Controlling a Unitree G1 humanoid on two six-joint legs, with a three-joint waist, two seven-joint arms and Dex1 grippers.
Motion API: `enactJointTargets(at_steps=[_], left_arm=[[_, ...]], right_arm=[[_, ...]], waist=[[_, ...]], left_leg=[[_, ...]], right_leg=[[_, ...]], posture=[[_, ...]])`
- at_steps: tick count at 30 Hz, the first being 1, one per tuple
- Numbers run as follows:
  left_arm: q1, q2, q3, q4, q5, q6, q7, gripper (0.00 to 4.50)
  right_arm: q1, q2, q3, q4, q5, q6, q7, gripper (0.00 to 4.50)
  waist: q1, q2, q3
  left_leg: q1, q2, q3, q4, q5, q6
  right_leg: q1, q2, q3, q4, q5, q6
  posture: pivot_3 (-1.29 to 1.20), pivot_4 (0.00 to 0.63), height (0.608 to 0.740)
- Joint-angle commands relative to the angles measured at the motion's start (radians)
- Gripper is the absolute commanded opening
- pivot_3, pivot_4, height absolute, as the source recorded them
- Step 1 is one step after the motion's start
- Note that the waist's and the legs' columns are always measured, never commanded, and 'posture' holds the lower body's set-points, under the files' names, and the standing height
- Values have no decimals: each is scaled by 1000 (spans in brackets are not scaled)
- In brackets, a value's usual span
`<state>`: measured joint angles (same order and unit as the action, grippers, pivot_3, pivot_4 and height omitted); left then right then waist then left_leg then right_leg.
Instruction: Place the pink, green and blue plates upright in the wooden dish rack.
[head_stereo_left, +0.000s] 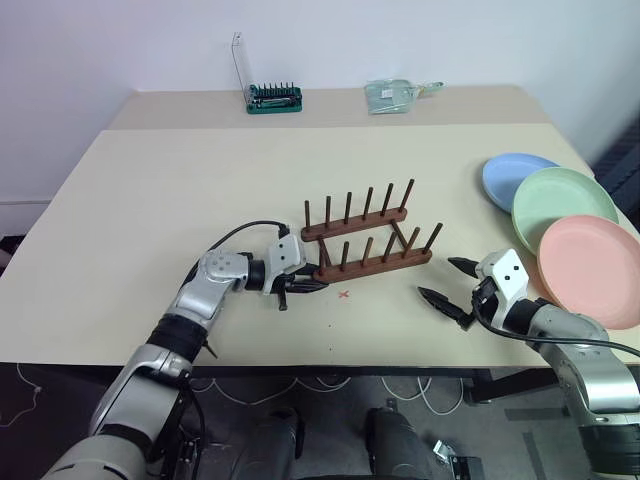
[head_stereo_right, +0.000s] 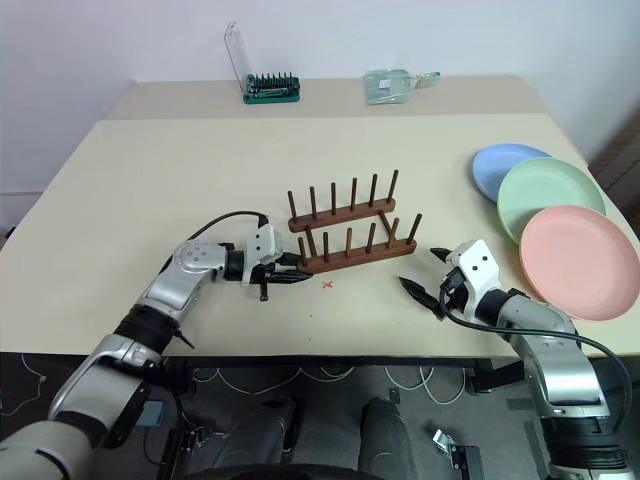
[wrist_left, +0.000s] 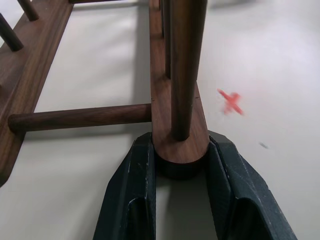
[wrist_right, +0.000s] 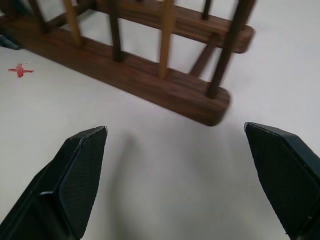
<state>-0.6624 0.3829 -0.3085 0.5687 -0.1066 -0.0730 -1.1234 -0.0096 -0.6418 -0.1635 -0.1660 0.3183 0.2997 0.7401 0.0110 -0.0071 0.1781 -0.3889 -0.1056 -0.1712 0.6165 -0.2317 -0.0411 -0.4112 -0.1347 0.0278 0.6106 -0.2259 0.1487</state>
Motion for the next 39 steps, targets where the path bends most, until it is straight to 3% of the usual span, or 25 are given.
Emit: enactJointTargets(at_steps=[1,3,4,10,13,16,20,23,27,31,39], left_arm=[[-45,-23,-8,115,46,-78,-16,728],[-54,-28,-1,142,46,-96,-26,728],[-52,-26,9,146,39,-84,-31,1790],[61,63,84,21,29,2,28,4437],[190,138,147,-148,-18,115,41,4500],[322,188,180,-348,-80,231,41,3496],[409,179,161,-530,-132,346,61,1548],[420,162,136,-575,-126,389,83,54],[410,68,76,-612,-119,479,151,54],[346,-18,62,-536,-80,482,235,54],[259,-88,109,-338,36,378,485,54]], right_arm=[[18,8,-21,-42,-2,-28,-15,4500],[28,9,-22,-48,-1,-32,-21,4500],[33,10,-21,-51,-1,-33,-24,4500],[55,3,-8,-68,-11,-31,-37,4500],[47,-4,-2,-58,-18,-27,-32,3616],[25,-8,19,-52,-28,-18,-20,2120],[-10,-2,56,-37,-40,-6,-14,14],[-27,1,80,-32,-52,-1,-15,0],[-102,20,147,22,-152,21,-99,0],[-139,25,193,53,-226,36,-142,0],[-216,83,238,105,-292,30,-198,0]], waist=[[0,0,0],[0,0,0],[0,0,0],[-25,0,0],[-43,1,-1],[-55,1,-1],[-44,2,-2],[-21,2,-2],[-14,2,-2],[0,2,-2],[-2,0,-3]], left_leg=[[0,0,0,0,0,0],[0,0,0,0,0,0],[0,0,0,1,0,0],[1,0,-1,0,0,0],[5,2,0,-2,0,0],[8,4,0,-4,0,0],[10,7,1,-4,0,0],[9,7,1,-3,0,0],[8,2,0,-3,0,0],[8,1,0,-2,0,0],[10,1,1,-2,0,0]], right_leg=[[0,0,0,0,0,0],[0,0,0,0,0,0],[0,0,0,0,0,0],[0,0,0,2,0,0],[1,1,0,3,0,0],[2,2,0,4,0,0],[5,1,0,3,-1,0],[6,1,0,1,-1,0],[6,0,0,1,-1,0],[6,-1,0,1,-1,0],[7,0,0,1,-1,0]], posture=[[0,150,740],[0,150,740],[0,150,740],[0,150,740],[0,150,740],[0,150,740],[0,150,740],[0,150,740],[0,150,740],[0,150,740],[0,150,740]])
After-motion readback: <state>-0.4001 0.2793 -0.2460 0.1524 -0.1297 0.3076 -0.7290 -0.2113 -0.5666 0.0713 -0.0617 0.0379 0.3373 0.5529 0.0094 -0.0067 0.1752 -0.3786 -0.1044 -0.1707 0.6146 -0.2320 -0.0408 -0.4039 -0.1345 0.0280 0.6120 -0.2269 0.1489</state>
